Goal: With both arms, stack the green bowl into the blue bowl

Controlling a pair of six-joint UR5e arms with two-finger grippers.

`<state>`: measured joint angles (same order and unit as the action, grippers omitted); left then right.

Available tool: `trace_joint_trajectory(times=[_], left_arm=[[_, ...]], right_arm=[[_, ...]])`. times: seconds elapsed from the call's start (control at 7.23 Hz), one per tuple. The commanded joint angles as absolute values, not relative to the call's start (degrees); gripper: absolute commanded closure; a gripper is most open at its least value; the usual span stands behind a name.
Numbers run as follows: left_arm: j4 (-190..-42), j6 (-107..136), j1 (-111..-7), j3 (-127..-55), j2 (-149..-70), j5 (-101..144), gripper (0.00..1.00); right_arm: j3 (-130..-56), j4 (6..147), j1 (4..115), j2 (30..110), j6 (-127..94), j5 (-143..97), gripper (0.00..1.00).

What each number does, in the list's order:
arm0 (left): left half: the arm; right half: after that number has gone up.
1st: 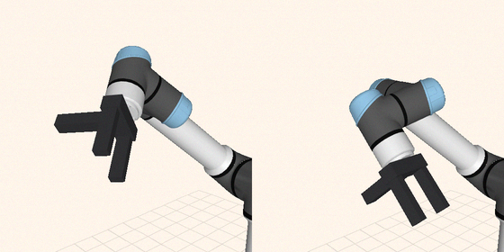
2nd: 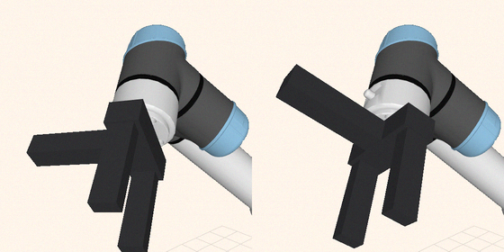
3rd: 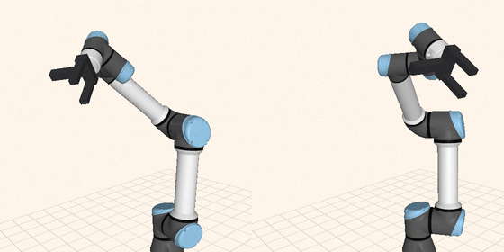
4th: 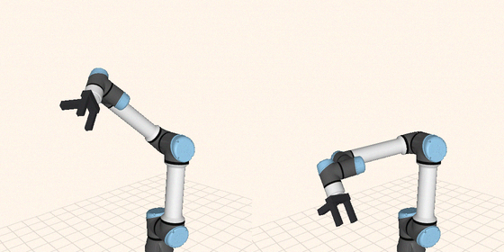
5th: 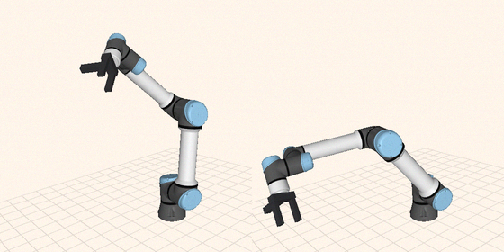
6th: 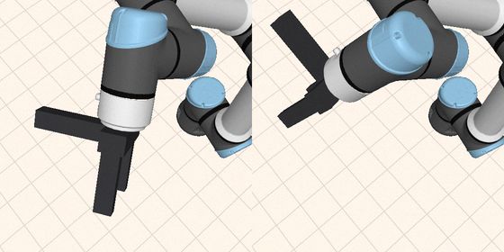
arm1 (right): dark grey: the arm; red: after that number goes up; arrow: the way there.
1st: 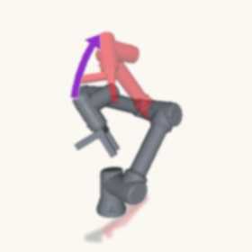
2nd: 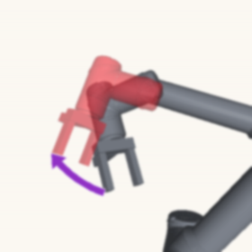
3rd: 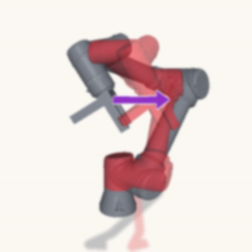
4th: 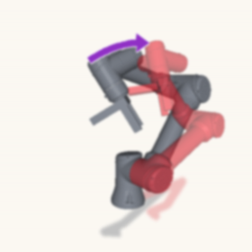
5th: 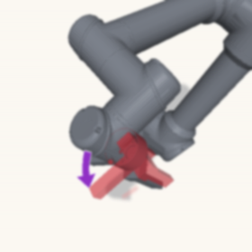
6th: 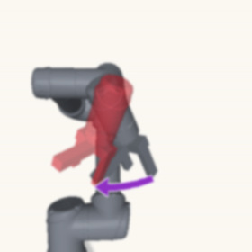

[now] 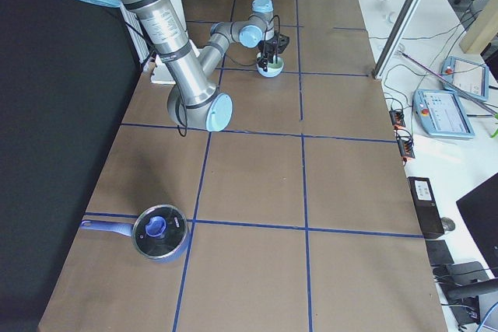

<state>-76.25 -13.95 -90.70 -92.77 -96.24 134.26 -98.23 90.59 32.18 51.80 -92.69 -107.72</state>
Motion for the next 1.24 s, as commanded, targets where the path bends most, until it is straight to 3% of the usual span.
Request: trace_joint_trajectory(times=[0.0,0.41,1.11], left_arm=[[-76.46,-11.95,-90.62,-92.64,-95.63,134.65,0.0],[-77.51,-11.78,-90.35,-91.94,-94.39,134.47,0.0],[-78.13,-12.04,-90.7,-93.78,-93.25,131.31,0.0]], right_arm=[[-98.35,90.97,46.34,55.17,-76.01,-124.21,0.0],[-98.09,109.09,65.77,59.67,-32.95,-130.69,0.0],[-97.04,110.83,89.08,83.64,17.96,-130.43,0.0]])
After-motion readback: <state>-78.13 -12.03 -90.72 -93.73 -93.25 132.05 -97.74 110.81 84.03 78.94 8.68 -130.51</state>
